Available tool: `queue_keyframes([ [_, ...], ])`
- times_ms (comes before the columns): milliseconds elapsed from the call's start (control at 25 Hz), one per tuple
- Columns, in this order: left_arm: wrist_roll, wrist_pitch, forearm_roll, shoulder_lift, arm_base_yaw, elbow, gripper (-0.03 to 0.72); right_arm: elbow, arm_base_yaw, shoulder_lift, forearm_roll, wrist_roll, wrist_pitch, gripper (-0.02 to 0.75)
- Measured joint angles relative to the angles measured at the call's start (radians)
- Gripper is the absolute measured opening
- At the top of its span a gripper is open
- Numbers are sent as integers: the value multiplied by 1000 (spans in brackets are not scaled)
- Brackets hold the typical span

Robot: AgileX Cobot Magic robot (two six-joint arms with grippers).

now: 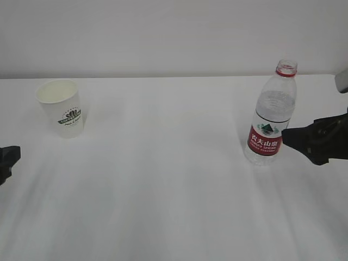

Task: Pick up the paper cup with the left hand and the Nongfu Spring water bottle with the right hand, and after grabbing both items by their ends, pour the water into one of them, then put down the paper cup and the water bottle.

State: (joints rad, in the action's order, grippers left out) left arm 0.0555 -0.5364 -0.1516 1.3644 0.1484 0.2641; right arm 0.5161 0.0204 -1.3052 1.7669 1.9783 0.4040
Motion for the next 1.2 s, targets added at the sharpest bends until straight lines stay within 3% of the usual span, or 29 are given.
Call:
queue_keyframes([
  [240, -21, -152, 18, 0, 18, -105, 576, 0, 0, 0, 0, 0, 2, 590],
  [560, -113, -378, 128, 0, 18, -243, 576, 0, 0, 0, 0, -2, 2, 590],
  [880, -156, -405, 246, 0, 18, -253, 576, 0, 0, 0, 0, -2, 4, 590],
  [1200, -162, -488, 258, 12, 18, -253, 576, 0, 0, 0, 0, -2, 4, 590],
])
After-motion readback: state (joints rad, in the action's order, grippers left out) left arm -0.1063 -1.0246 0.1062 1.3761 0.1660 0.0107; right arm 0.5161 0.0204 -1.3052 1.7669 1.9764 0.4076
